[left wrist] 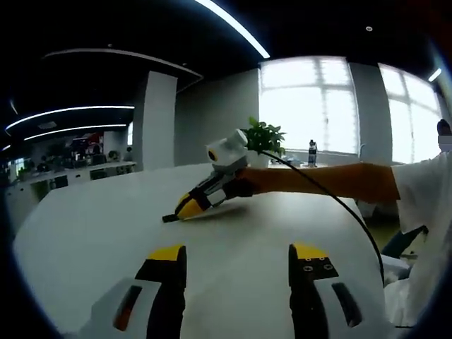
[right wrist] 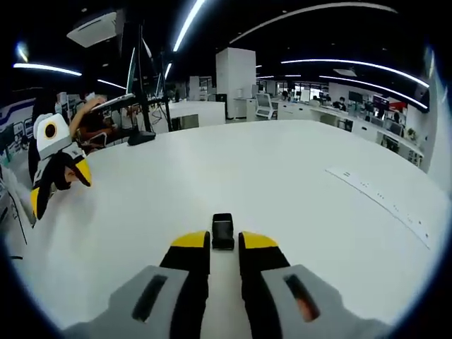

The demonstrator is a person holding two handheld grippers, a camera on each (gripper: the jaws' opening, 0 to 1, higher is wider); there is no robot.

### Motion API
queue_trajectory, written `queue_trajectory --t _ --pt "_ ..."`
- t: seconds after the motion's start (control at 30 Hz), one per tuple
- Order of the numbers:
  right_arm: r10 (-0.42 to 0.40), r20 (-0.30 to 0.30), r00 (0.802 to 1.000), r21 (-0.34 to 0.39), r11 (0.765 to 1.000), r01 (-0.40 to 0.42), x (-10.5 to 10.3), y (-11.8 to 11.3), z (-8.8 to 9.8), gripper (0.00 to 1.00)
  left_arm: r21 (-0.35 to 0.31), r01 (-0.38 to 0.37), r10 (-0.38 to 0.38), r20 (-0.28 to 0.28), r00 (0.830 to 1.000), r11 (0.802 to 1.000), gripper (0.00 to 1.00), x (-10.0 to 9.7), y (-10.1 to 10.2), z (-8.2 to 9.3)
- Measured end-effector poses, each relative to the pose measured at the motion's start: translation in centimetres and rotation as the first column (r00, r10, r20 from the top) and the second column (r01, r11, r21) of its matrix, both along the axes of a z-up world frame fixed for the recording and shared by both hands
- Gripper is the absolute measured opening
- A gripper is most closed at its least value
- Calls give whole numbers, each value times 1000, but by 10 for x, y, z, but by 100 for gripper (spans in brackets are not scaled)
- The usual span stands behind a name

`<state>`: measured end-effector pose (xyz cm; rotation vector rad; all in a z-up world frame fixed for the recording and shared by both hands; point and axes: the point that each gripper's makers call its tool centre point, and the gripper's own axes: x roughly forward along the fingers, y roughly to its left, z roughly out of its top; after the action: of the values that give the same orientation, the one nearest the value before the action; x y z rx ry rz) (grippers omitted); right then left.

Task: Snap the two parts of the plastic buckle together until the buckle closes and remains connected.

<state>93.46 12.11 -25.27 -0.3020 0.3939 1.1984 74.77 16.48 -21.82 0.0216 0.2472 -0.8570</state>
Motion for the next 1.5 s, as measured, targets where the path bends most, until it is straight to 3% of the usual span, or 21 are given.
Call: queue_trajectory --t 0.17,0.23,0.33,0.43,0.57,0.7,0.77,0.9,0.93,1.07,1.1,1.33,1.37,1.43,1.5 --pt "-16 21 1000 21 1000 15 -3 -3 9 21 -29 -10 10 -8 1000 1000 64 -1 2 4" --pt "-28 50 998 28 999 27 -7 -3 13 27 -43 -36 35 -40 999 998 66 1 6 4" --pt "-45 108 993 7 999 45 -15 -4 17 43 -54 -103 101 -45 994 993 71 9 14 5" --pt "-37 108 993 13 999 36 -29 -3 21 59 -68 -157 153 -50 987 985 72 15 24 5" --pt "-29 97 995 28 999 26 -46 -4 29 73 -126 -262 252 -84 964 957 75 25 39 4" --pt "-56 165 985 38 998 51 -58 -10 45 84 -170 -325 309 -112 944 930 81 29 51 5" --pt "-78 189 979 60 996 68 -65 -13 54 85 -174 -357 340 -118 933 918 85 31 56 5" --pt "-121 207 971 89 991 104 -77 -20 68 100 -156 -417 400 -127 908 896 90 32 67 3" --pt "-137 209 968 88 989 121 -79 -24 70 99 -150 -426 410 -128 903 892 92 31 69 2" --pt "-257 233 938 104 965 239 -84 -47 81 100 -135 -445 431 -121 894 885 99 30 73 3" --pt "-279 236 931 114 959 259 -86 -51 82 100 -130 -466 455 -106 884 875 99 29 77 6" --pt "-411 248 877 144 911 386 -100 -90 90 100 -136 -495 489 -77 869 858 99 25 91 17" --pt "-463 246 852 168 886 433 -102 -103 93 100 -137 -511 505 -78 860 849 99 23 96 20" --pt "-494 250 832 192 868 458 -106 -114 98 100 -126 -526 521 -71 850 841 99 21 102 22" --pt "-552 242 798 210 833 512 -111 -131 102 100 -106 -535 532 -63 845 838 99 19 105 24"
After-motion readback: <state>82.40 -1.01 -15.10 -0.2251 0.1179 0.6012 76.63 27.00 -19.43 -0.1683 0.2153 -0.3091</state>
